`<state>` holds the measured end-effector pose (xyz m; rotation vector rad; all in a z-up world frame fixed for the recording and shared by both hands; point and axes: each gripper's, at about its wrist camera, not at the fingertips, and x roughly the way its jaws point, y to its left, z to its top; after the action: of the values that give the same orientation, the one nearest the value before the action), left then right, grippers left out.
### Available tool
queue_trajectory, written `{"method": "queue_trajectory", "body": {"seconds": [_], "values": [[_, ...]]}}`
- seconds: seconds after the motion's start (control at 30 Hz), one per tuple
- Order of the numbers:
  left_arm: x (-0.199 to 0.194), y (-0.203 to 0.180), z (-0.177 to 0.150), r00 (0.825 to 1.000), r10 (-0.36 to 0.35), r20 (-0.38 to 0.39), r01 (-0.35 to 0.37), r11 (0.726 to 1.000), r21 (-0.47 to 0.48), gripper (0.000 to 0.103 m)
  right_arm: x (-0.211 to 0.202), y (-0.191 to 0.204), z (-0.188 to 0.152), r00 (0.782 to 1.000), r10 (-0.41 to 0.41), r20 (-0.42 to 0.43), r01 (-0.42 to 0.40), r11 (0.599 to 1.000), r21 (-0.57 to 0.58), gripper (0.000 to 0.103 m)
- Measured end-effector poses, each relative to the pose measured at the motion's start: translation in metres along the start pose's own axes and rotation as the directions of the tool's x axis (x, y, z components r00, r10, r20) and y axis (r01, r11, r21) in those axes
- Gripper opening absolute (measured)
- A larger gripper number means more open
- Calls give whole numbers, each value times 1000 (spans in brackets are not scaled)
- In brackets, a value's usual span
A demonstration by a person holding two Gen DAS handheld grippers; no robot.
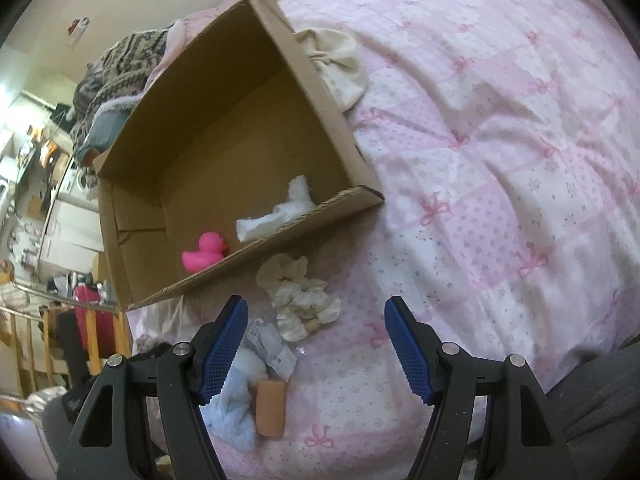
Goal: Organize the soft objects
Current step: 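Grasp the beige lace scrunchie with the left tool while the right grasps white lace scrunchie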
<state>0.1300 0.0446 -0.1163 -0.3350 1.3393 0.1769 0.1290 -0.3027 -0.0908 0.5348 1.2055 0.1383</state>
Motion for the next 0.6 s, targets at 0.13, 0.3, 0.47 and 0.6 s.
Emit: {"method": "queue_trajectory", "body": {"seconds": [0.13, 0.3, 0.47, 0.6], "values": [[-31, -2, -11, 998, -57, 37, 55, 997, 45, 11, 10, -3, 2, 999, 12, -43, -12, 1000, 15, 75], [-43, -5, -16, 996, -77, 45, 73, 994, 79, 11, 35, 7, 5, 995, -43, -88, 41, 999, -29, 75], [-45, -3, -20, 996, -52, 75, 46, 996, 76, 11, 52, 23, 5, 992, -80, -98, 70, 992, -103, 75], [-45, -7, -22, 995, -44, 94, 34, 995, 96, 11, 61, 31, 1, 990, -93, -106, 78, 987, -138, 61]]}}
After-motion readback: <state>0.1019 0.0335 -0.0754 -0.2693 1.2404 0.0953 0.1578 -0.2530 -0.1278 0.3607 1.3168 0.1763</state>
